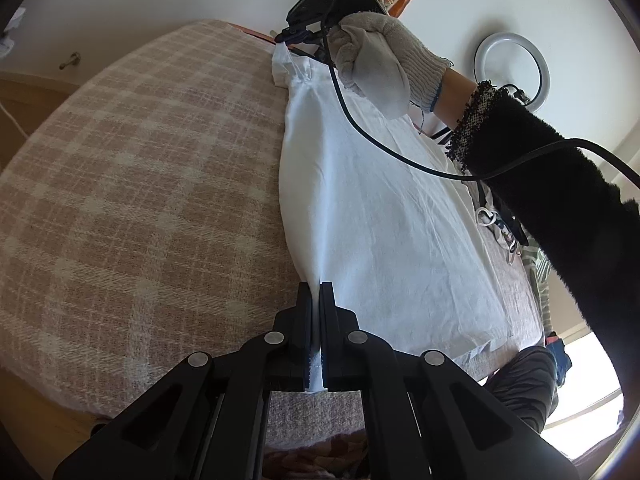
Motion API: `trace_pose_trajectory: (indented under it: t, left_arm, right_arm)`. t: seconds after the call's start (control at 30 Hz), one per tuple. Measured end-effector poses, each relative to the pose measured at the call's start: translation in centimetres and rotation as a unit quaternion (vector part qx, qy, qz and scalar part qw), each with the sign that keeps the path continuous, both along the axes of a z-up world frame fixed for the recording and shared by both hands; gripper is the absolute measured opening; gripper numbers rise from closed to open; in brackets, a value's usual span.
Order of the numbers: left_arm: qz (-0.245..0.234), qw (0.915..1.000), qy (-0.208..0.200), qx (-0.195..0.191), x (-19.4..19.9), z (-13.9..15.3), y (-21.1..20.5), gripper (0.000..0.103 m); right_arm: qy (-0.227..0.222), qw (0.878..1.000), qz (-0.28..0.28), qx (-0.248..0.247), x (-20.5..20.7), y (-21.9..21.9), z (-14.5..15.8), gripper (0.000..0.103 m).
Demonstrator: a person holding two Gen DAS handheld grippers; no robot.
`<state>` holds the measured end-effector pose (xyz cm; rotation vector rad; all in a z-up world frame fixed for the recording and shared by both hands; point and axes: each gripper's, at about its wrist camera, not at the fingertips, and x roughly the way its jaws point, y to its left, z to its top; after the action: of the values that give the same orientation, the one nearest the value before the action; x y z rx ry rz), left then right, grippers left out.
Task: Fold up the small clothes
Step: 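Grasp the shirt's side edge with the left tool while the right tool grasps it too, then fold the held side edge over toward the shirt's middle, then open both tools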
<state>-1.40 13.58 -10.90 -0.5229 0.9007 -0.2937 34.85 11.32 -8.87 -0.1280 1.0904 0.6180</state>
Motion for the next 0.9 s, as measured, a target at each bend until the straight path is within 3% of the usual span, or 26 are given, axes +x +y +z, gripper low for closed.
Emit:
trace_pose_trajectory:
  t: [0.27, 0.53, 0.67, 0.9]
  left_arm:
    - [-0.018, 0.9996, -0.022, -0.002, 0.2, 1.7, -1.6, 0.002]
    - [-0.070, 0.9965, -0.037, 0.027, 1.1, 2.5, -6.0, 0.002]
    - [-0.106, 0.9934, -0.029, 0.034, 2.1, 2.1, -9.2, 0.002]
    - [-0.153, 0.9856, -0.019, 0.068, 3.1, 1.1, -13.3, 0.002]
  right_arm:
    - [-0.026, 0.999, -0.008, 0.025, -0.4, -3.5, 3.6, 0.005]
    - [-0.040, 0.996, -0.053, 0.063, 0.6, -12.3, 6.4, 0.005]
    - [-0.042, 0.993, -0.087, 0.072, 1.5, -17.3, 5.6, 0.005]
    - [-0.017, 0.987, -0.154, 0.053, 3.1, -23.4, 0.8, 0.005]
